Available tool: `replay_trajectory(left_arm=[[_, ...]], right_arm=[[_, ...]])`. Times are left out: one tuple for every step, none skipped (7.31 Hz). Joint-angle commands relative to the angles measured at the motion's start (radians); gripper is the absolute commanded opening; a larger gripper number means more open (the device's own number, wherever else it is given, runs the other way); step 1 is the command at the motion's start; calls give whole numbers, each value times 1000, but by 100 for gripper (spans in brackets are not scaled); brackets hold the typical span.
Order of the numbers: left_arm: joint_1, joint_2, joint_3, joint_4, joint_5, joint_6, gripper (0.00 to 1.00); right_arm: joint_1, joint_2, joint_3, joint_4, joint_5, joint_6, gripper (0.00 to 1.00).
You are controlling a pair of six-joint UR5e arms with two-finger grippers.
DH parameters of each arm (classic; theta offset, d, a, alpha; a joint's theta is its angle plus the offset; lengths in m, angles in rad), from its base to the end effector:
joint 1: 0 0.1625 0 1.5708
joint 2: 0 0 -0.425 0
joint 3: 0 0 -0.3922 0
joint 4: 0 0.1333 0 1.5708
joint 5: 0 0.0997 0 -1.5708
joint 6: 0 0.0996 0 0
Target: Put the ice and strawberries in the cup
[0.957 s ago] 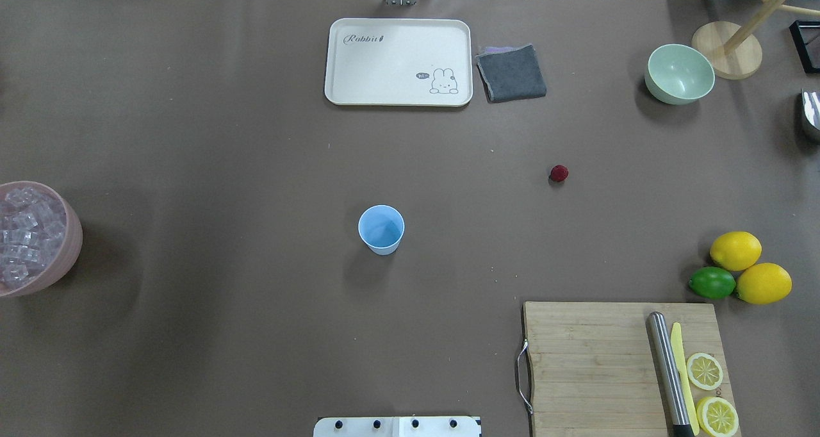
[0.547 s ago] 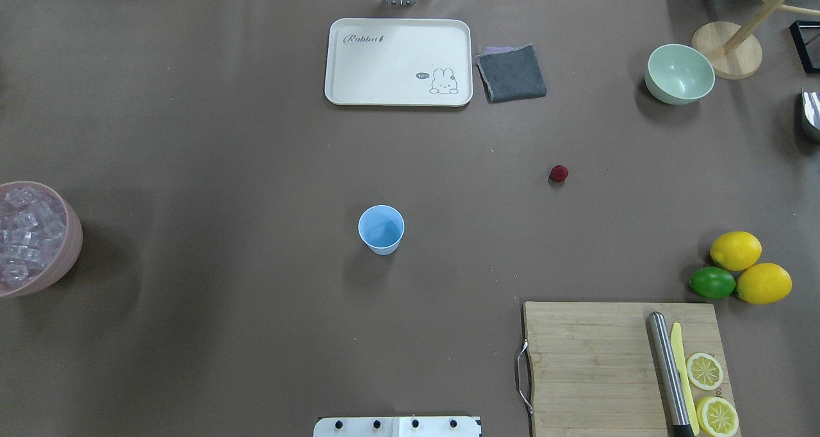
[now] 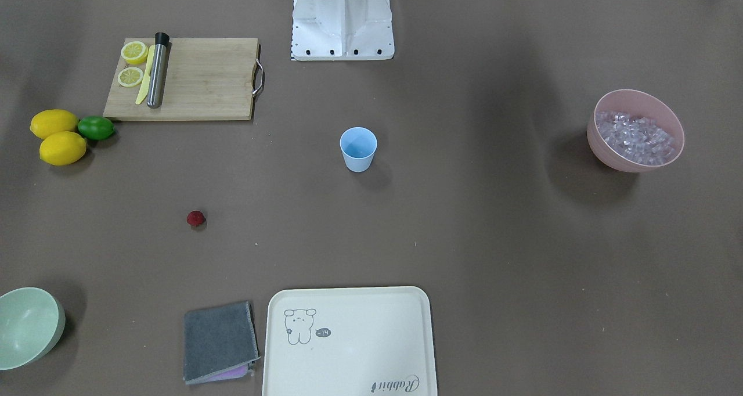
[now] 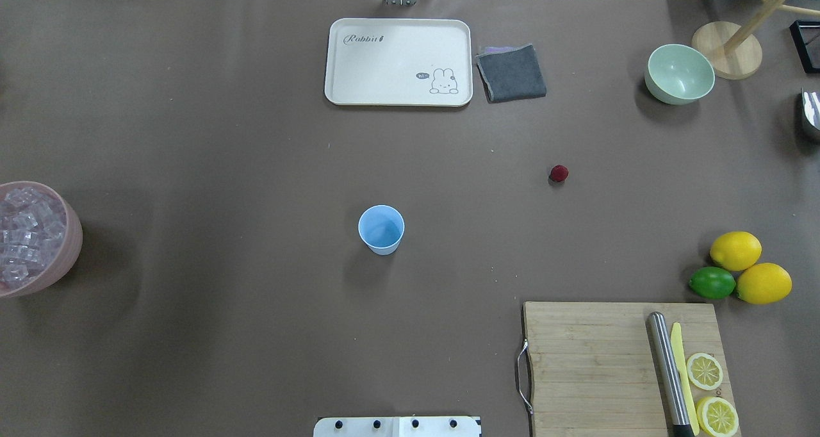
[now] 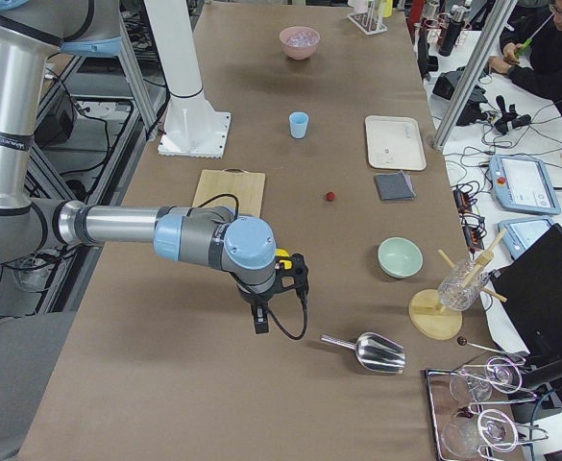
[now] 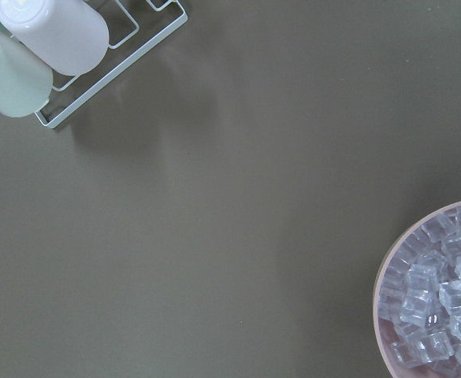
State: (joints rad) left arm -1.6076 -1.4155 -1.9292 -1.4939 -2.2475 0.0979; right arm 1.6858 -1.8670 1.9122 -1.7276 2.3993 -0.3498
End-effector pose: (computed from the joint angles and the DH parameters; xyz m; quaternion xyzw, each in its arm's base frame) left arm -0.0866 -0.4242 0.5678 0.0816 0.3265 0.0497 0.9403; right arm 0.1007 -0.3501 0.6293 0.0429 -0.4028 -0.0848 0.9103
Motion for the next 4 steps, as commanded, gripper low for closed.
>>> replay_trajectory(left_arm=[[0,10,1,-2,-7,-4,97],[0,16,3,-3,-39,-64,97],[3,17,-2,-44,-93,-177,97],[58,18,-2,-84,-99,-238,97]], right_arm=[[-1,0,-1,-1,0,0,100],[0,0,1,0,0,-1,100],[-1,0,2,0,0,0,100],[-1,-1,2,-1,0,0,100]])
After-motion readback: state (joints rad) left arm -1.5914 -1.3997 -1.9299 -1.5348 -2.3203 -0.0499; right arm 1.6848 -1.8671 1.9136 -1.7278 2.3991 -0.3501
